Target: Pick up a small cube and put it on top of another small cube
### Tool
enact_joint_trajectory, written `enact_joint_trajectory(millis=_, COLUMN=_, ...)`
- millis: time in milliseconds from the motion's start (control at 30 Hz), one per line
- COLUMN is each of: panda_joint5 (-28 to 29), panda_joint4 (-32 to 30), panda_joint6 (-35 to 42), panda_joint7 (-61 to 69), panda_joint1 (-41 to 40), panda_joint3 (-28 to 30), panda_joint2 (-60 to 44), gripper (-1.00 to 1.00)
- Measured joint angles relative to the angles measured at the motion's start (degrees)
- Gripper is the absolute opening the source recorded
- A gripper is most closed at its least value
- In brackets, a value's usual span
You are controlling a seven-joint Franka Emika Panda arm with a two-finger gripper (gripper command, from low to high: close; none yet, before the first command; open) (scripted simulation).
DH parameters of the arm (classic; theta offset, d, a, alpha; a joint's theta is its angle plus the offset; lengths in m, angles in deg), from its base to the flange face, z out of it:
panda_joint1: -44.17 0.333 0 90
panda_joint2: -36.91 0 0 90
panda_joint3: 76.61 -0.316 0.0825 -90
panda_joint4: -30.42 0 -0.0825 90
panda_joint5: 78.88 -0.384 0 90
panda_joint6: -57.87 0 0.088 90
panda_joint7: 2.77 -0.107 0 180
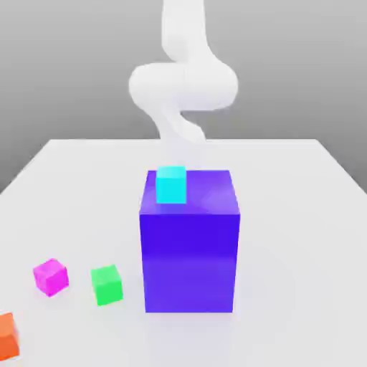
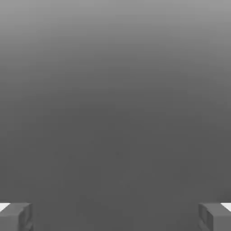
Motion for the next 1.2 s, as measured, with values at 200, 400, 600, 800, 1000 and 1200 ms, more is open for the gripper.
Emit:
enact_joint_trajectory(millis=200, panda_joint5=6.4, panda_joint4=-3.8, panda_joint6=-4.7, panda_joint7=11.1, panda_joint1=-1.3, panda_joint3=5.1, panda_joint2=-8.9, gripper=0.0)
enact_joint_trajectory(millis=400, panda_joint5=10.5, panda_joint4=-7.5, panda_joint6=-9.2, panda_joint7=23.6, panda_joint1=-2.5, panda_joint3=11.6, panda_joint2=-17.4, gripper=0.0)
enact_joint_trajectory(millis=600, panda_joint5=11.8, panda_joint4=-11.2, panda_joint6=-14.1, panda_joint7=38.1, panda_joint1=-3.4, panda_joint3=19.0, panda_joint2=-25.9, gripper=0.0)
enact_joint_trajectory(millis=800, panda_joint5=8.0, panda_joint4=-15.2, panda_joint6=-19.6, panda_joint7=56.2, panda_joint1=-4.0, panda_joint3=26.0, panda_joint2=-34.9, gripper=0.0)
enact_joint_trajectory(millis=1000, panda_joint5=-4.3, panda_joint4=-19.2, panda_joint6=-25.0, panda_joint7=80.4, panda_joint1=-8.6, panda_joint3=27.4, panda_joint2=-44.8, gripper=0.0)
enact_joint_trajectory(millis=1200, panda_joint5=-20.9, panda_joint4=-19.4, panda_joint6=-31.6, panda_joint7=100.2, panda_joint1=-17.8, panda_joint3=17.3, panda_joint2=-55.9, gripper=0.0)
